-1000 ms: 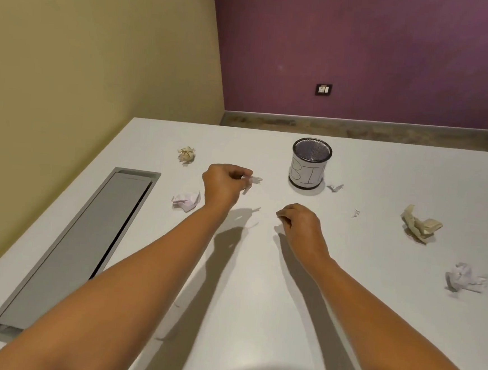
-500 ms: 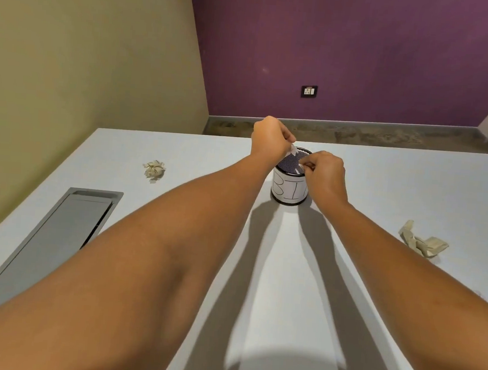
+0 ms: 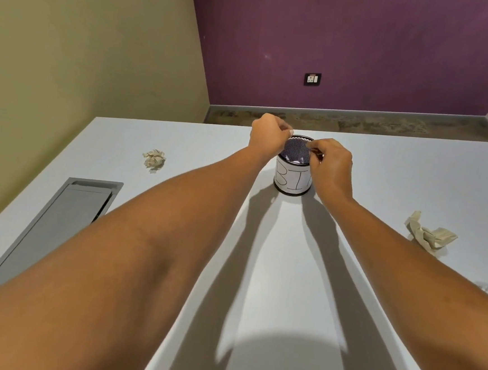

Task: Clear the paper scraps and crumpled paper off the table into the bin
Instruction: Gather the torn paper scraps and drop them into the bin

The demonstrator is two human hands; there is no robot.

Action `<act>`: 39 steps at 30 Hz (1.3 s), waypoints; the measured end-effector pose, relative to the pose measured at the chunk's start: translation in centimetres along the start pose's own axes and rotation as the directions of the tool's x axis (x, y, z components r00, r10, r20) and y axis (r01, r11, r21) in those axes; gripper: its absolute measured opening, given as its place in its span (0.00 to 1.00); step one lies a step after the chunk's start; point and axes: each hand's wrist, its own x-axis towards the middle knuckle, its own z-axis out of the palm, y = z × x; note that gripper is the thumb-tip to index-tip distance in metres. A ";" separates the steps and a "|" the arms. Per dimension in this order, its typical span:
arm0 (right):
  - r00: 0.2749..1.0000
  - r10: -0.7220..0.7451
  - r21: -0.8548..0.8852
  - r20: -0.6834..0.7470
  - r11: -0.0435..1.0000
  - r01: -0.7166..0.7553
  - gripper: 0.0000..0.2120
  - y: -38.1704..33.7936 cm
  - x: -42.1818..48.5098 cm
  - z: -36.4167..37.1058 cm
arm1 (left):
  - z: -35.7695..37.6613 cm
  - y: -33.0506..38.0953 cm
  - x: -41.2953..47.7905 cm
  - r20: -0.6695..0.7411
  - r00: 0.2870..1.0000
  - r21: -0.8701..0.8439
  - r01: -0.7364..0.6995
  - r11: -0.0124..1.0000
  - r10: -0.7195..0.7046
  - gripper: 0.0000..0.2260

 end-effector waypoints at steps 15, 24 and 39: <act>0.938 0.179 0.120 0.297 0.968 -0.222 0.09 -0.3 -17.6 0.3 | -9.7 -9.0 -14.2 -0.019 0.991 -0.056 0.135 0.989 -0.136 0.09; 0.853 0.005 0.115 0.522 0.990 -0.076 0.06 -5.1 -29.5 1.0 | -18.8 -18.4 -27.1 -0.224 0.929 -0.035 0.296 0.955 -0.296 0.08; 0.541 -0.233 0.036 0.808 0.937 0.349 0.27 -12.9 -40.7 3.7 | -19.6 -22.0 -37.2 -0.310 0.919 0.088 0.283 0.955 -0.244 0.10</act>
